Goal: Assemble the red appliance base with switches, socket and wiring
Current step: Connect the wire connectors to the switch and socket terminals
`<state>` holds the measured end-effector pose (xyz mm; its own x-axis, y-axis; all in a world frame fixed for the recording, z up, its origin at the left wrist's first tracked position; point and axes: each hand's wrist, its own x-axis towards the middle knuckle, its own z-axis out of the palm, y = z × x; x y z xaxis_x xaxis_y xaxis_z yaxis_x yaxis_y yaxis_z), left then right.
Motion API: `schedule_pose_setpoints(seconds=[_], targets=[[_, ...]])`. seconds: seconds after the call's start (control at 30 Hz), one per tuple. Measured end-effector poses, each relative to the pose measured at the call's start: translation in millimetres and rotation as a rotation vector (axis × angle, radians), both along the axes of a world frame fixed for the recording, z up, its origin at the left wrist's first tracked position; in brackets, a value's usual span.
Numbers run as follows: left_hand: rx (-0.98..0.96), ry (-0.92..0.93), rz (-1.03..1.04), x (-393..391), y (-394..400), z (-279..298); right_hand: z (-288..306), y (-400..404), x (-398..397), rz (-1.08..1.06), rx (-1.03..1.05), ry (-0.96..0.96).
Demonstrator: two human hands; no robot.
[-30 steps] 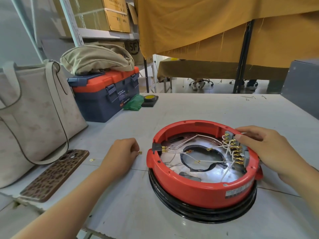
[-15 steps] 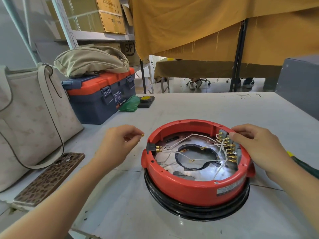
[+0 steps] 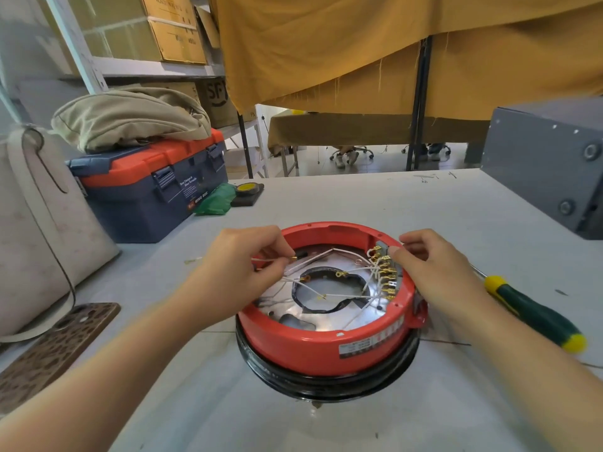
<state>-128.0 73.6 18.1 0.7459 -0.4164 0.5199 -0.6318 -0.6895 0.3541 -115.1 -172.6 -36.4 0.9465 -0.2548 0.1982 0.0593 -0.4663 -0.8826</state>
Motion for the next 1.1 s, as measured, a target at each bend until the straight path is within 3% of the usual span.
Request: schedule_pose_setpoints(seconds=[0.17,0.4,0.63,1.1], targets=[[-0.009,0.027,-0.113,8.1,-28.2,0.3,2.3,-1.1,0.4,0.103,-0.019,0.040],[-0.081,0.297,-0.212,19.8,-58.3,-4.6,-1.5,0.9,3.0,0.123,-0.002,0.021],[-0.048,0.383,-0.288,25.9,-80.0,-4.8,-4.4,-1.3,5.6,0.129,-0.010,-0.004],[0.053,0.247,-0.271,27.9,-77.6,-16.4,-6.8,-3.2,7.4,0.151,-0.016,-0.016]])
